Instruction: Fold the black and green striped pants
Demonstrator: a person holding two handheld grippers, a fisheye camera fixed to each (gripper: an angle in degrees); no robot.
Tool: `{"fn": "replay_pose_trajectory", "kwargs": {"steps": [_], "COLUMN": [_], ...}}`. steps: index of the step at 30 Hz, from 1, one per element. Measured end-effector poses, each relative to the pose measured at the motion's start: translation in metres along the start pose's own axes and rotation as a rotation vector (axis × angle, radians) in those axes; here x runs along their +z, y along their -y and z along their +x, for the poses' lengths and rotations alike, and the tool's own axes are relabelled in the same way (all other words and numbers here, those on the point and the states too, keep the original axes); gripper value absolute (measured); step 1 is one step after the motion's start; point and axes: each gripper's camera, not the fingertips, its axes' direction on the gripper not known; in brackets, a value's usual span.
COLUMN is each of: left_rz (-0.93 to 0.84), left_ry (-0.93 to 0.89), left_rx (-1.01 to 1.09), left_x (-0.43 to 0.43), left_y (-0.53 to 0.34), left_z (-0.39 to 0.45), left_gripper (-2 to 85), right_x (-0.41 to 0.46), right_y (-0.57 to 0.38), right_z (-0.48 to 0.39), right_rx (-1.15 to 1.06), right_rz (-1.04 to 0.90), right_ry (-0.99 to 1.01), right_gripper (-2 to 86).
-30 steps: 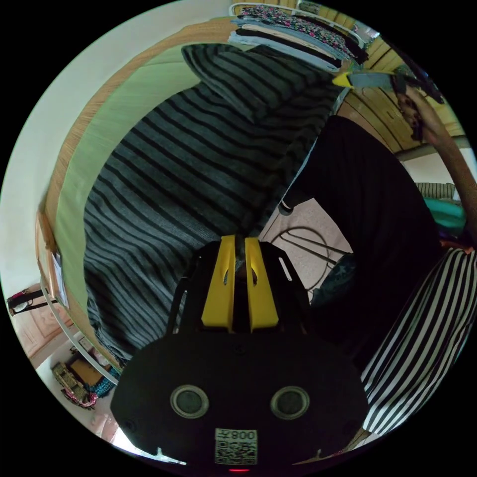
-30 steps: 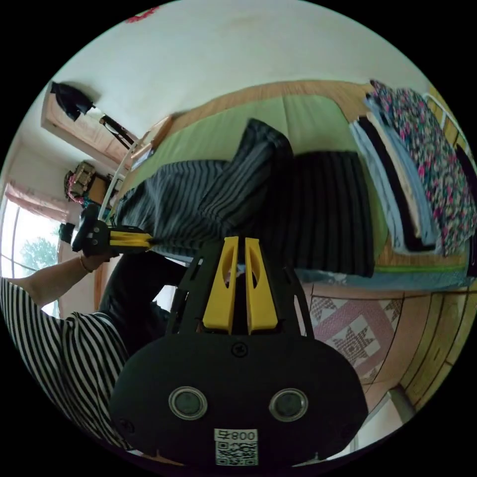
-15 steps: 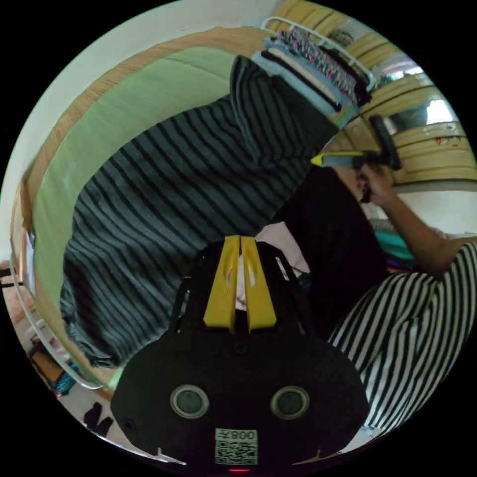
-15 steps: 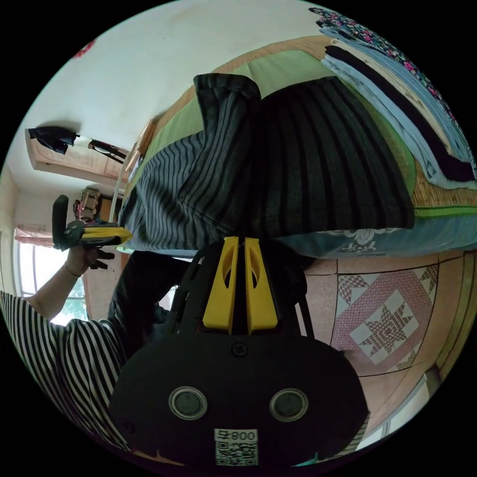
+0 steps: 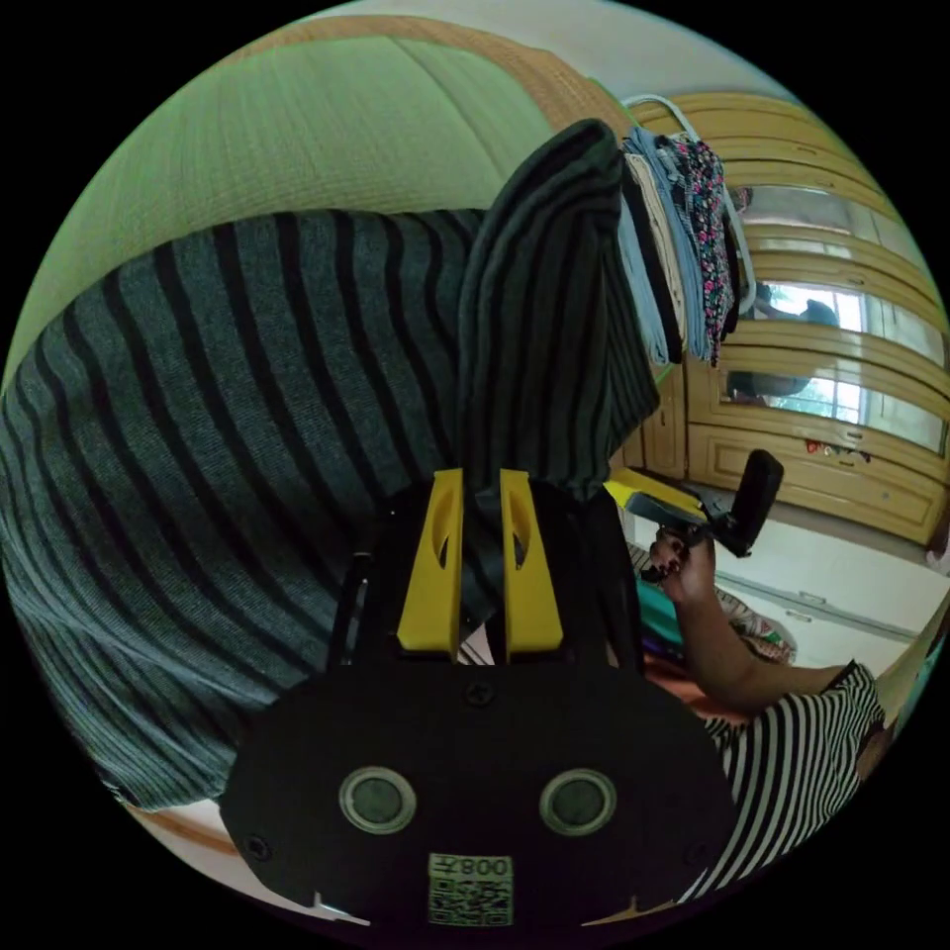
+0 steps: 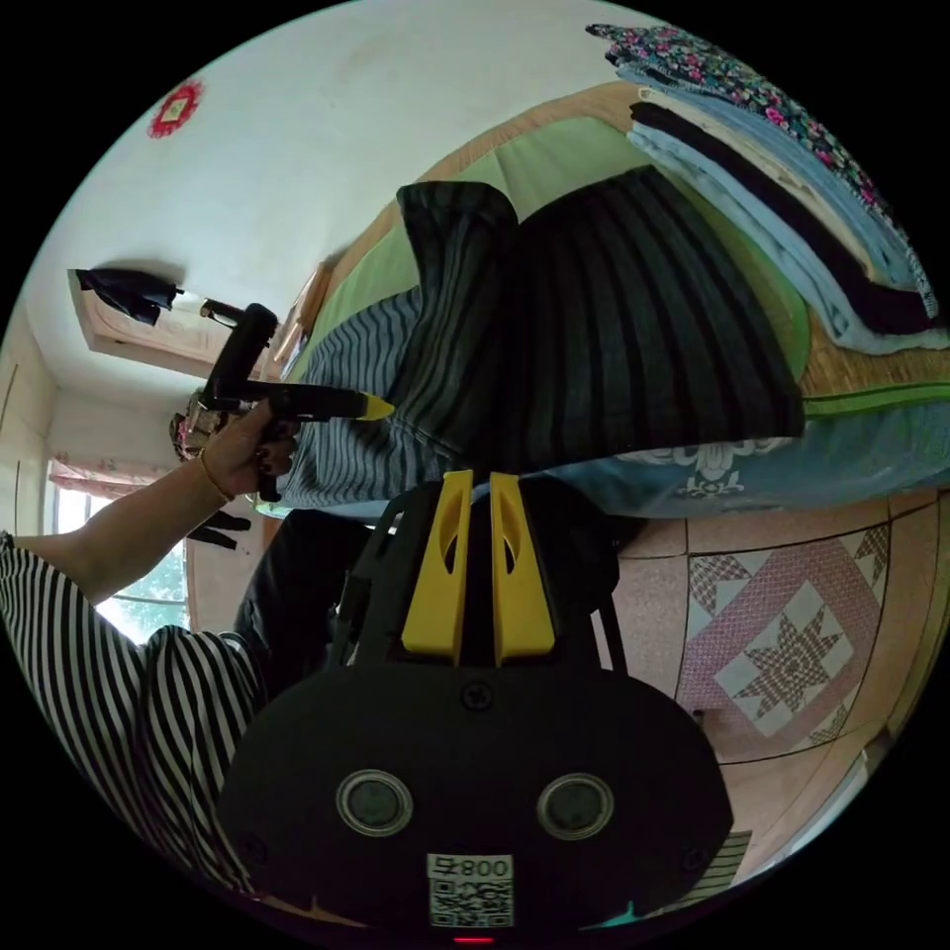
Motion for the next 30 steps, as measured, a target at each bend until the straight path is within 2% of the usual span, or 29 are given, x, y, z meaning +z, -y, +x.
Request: {"fn": "replay_pose_trajectory", "kwargs": {"steps": [5,9,12,18,23,30], "left_rz": [0.050,0.079,0.098,0.089,0.232,0.180], "left_ry": [-0.084,-0.148,-0.159,-0.185,-0.184,-0.084], "left_rx": [0.054,0.127,0.172,0.281,0.330,0.359], "left_x": [-0.004,-0.005,-0.003,0.010,-0.003,0.025], "left_y": [0.014,0.027,0.043,0.079,0.113,0.184], "left_z": [0.002,0.019,0.036,0.070,0.085,0.110], "left_gripper": [3.7,3.1,2.8,3.2,4.7,7.0], "right_x": [-0.014,0.008,0.022,0.006,-0.025,-0.060], "right_y": [-0.002,0.010,0.018,0.018,0.008,-0.016], "right_z": [-0.025,-0.050,-0.053,-0.029,0.010,0.108], "right_rx": [-0.146,-0.338,-0.380,-0.300,-0.186,0.182], "right_rz": [0.093,0.080,0.072,0.173,0.253,0.385], "right_ry": [-0.106,-0.157,-0.166,-0.201,-0.141,0.056], "right_gripper": [6.9,9.6,10.4,4.9,3.4,2.8]}}
